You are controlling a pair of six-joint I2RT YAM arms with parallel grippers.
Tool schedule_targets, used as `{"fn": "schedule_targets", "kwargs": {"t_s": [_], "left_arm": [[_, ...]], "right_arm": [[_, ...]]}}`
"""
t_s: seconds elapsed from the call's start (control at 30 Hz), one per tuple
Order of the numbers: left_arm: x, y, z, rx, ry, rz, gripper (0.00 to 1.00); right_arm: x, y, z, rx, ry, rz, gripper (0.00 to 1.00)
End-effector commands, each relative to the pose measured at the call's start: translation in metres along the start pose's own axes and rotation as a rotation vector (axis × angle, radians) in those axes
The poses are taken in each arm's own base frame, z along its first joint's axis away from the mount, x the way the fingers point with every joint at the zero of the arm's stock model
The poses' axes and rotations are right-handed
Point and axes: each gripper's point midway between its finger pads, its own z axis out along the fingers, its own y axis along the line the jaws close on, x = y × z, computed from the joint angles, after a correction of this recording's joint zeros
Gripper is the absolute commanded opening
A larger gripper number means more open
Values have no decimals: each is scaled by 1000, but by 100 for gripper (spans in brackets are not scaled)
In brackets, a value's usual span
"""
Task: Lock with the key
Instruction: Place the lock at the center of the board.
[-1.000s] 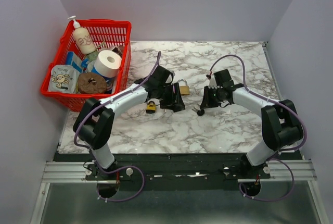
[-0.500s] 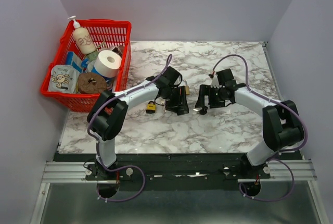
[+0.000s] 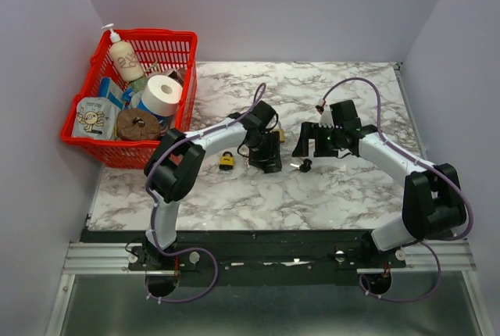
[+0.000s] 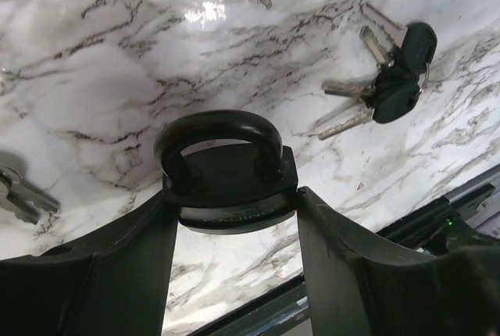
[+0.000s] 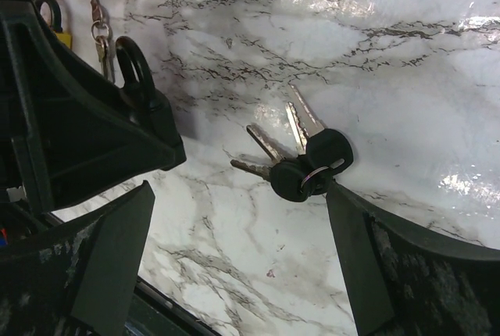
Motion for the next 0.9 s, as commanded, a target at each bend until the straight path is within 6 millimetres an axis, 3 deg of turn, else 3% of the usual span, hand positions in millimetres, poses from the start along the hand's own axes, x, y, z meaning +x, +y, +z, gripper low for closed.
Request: {"fn": "schedule_targets", "kwargs": {"t_s": [0.0,0.3,0.87], "left_arm": [[-12,-13,-2,3,-30,36,22],[-8,-4,11,-25,-4,14,53],[-17,1,19,-58,-16,11,72]], "right_arm": [[0,3,-3,-25,-8,-2,100],[2,0,6,-34,4,11,100],[3,-3,7,-32,6,26,100]]}}
